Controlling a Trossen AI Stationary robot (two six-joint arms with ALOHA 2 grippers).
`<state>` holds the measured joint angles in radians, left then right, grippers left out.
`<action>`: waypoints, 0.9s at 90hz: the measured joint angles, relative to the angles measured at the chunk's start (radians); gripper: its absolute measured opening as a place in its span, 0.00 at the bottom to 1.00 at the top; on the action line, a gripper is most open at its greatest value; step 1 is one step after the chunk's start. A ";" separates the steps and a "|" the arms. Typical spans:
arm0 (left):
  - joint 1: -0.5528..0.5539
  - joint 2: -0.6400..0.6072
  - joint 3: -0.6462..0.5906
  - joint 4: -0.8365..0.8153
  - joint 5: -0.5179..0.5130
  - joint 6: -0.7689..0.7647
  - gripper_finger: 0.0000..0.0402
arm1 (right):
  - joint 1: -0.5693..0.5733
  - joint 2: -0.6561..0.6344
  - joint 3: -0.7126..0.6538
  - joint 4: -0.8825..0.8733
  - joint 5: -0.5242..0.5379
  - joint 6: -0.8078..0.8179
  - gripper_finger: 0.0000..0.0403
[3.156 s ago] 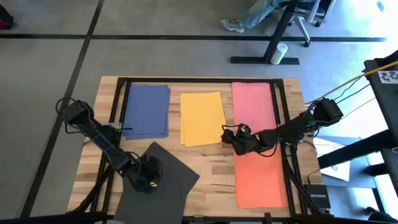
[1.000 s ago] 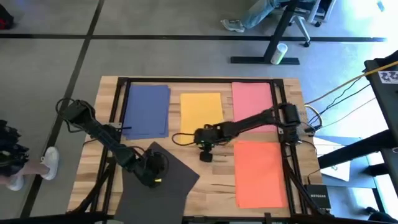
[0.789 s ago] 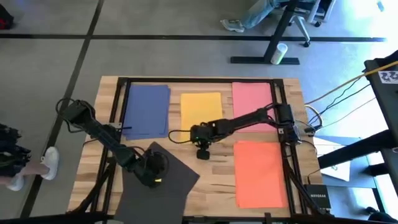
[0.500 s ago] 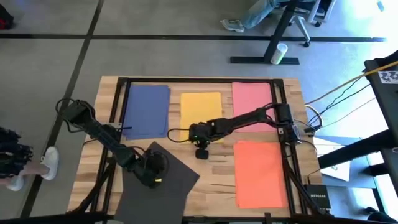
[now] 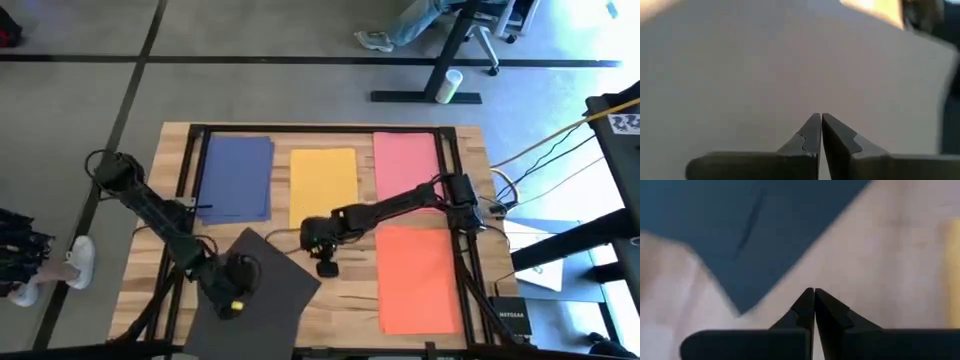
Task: Organize paper
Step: Move the black papers to the bottom left of the table
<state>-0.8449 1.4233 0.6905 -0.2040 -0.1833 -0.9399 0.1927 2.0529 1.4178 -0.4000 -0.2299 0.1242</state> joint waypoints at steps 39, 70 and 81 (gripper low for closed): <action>-0.146 0.127 0.005 -0.144 0.034 -0.240 0.00 | 0.044 0.002 -0.001 0.030 0.007 0.063 0.00; -0.073 0.107 0.002 -0.283 0.010 -0.104 0.00 | 0.043 0.002 -0.001 0.031 0.001 0.077 0.00; -0.038 0.072 -0.002 -0.306 -0.031 -0.043 0.00 | 0.044 0.002 -0.001 0.031 0.001 0.079 0.00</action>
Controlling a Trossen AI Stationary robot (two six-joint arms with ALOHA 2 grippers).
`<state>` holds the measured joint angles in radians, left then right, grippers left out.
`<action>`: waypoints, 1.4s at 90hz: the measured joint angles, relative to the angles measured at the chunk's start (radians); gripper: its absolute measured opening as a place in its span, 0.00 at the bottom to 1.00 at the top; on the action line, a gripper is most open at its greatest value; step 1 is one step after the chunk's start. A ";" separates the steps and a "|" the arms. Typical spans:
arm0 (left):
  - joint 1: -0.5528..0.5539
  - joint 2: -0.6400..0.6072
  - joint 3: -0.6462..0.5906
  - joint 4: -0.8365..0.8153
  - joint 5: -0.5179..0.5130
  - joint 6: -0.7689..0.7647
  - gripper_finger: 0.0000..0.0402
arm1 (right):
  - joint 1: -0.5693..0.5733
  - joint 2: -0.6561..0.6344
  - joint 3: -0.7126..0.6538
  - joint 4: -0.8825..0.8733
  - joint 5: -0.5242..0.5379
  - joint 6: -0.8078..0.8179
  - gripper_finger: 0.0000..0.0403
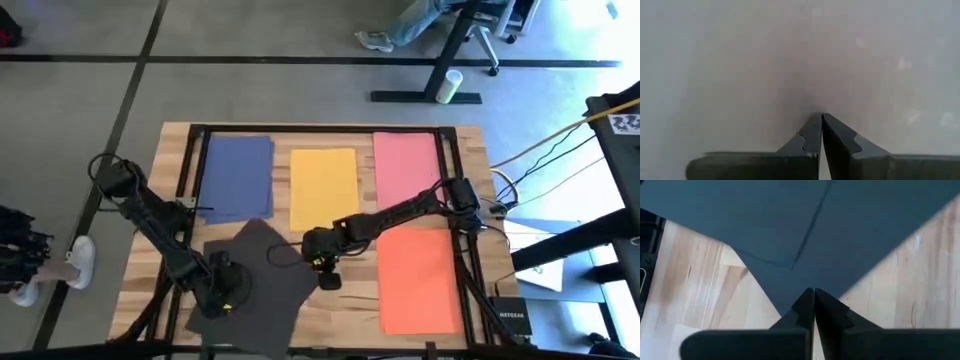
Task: Organize paper
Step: Move the black papers to the bottom left of the table
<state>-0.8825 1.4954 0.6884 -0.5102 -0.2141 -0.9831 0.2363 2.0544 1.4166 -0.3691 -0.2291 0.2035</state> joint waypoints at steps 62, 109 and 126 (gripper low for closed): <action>-0.267 -0.065 0.111 -0.065 0.195 -0.326 0.00 | -0.001 0.027 -0.001 -0.093 0.121 0.038 0.00; -0.353 0.028 0.103 -0.044 0.222 -0.467 0.00 | 0.003 0.085 0.006 -0.105 0.062 0.084 0.00; -0.354 0.065 0.104 0.023 0.279 -0.459 0.00 | 0.003 0.086 0.006 -0.099 0.048 0.084 0.00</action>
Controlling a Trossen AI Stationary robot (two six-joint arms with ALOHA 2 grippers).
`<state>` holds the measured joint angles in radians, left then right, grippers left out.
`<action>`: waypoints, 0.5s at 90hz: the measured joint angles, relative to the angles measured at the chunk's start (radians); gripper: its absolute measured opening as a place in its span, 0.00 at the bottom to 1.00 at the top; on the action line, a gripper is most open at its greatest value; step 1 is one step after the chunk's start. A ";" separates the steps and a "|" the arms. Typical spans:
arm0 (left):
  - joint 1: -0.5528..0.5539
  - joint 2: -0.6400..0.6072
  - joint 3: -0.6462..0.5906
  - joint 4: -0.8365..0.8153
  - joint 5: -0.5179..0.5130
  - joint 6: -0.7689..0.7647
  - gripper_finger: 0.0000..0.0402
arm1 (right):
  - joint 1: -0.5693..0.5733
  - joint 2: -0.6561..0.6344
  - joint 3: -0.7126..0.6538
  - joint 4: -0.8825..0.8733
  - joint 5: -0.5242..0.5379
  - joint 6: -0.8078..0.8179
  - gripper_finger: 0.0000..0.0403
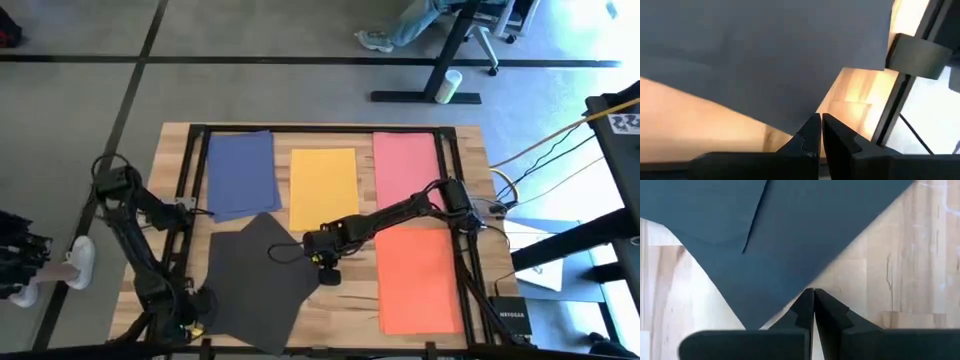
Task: Organize paper
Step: Move the black papers to the bottom left of the table
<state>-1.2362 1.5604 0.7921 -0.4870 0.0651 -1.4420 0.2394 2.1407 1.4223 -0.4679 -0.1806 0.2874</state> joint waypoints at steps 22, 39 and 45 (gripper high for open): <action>0.010 0.064 0.006 -0.037 0.015 0.007 0.00 | 0.001 0.000 0.000 0.007 -0.022 0.023 0.00; 0.045 0.067 0.007 -0.092 0.019 0.014 0.00 | 0.018 0.001 -0.001 0.034 -0.067 0.046 0.00; 0.056 0.067 0.007 -0.096 0.018 0.027 0.00 | 0.026 0.003 0.001 0.043 -0.095 0.057 0.00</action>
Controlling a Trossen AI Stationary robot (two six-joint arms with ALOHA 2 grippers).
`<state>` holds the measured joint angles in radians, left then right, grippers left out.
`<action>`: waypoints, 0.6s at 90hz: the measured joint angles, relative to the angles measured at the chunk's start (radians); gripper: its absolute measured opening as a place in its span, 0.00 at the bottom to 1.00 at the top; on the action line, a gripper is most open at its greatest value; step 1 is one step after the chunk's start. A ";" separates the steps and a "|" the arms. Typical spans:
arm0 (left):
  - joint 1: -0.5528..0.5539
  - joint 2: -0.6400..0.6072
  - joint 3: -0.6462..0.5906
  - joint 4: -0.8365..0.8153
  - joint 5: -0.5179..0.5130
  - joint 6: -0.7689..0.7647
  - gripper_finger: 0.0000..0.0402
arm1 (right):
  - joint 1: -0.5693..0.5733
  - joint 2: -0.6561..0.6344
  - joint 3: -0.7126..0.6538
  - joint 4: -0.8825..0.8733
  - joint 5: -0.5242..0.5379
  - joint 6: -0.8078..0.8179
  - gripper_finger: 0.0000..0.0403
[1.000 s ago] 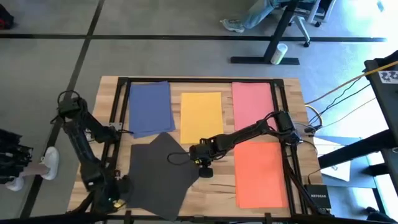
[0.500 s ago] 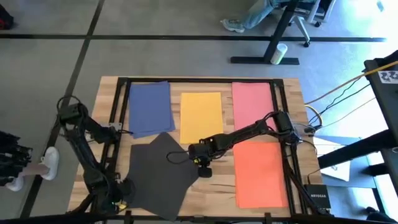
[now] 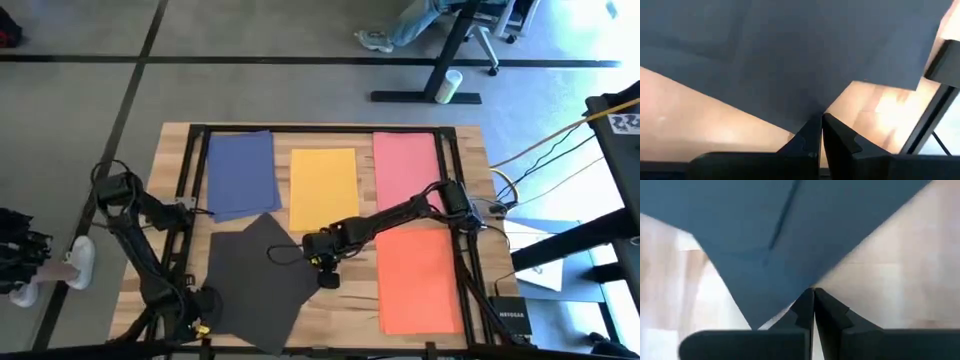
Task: Organize paper
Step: Move the black papers to the bottom left of the table
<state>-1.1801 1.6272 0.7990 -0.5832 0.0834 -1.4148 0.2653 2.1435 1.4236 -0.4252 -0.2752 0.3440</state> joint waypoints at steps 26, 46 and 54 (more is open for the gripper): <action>0.016 -0.006 -0.003 -0.030 -0.009 0.002 0.00 | 0.062 0.006 0.003 0.014 -0.135 0.045 0.00; 0.039 -0.006 -0.002 -0.092 -0.032 0.014 0.00 | 0.112 0.006 0.003 0.026 -0.140 0.072 0.00; 0.058 -0.006 -0.002 -0.107 -0.048 0.039 0.00 | 0.126 0.006 0.003 0.038 -0.139 0.073 0.00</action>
<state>-1.1222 1.6211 0.7967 -0.6902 0.0352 -1.3759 0.3917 2.1494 1.4265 -0.3875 -0.4146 0.4168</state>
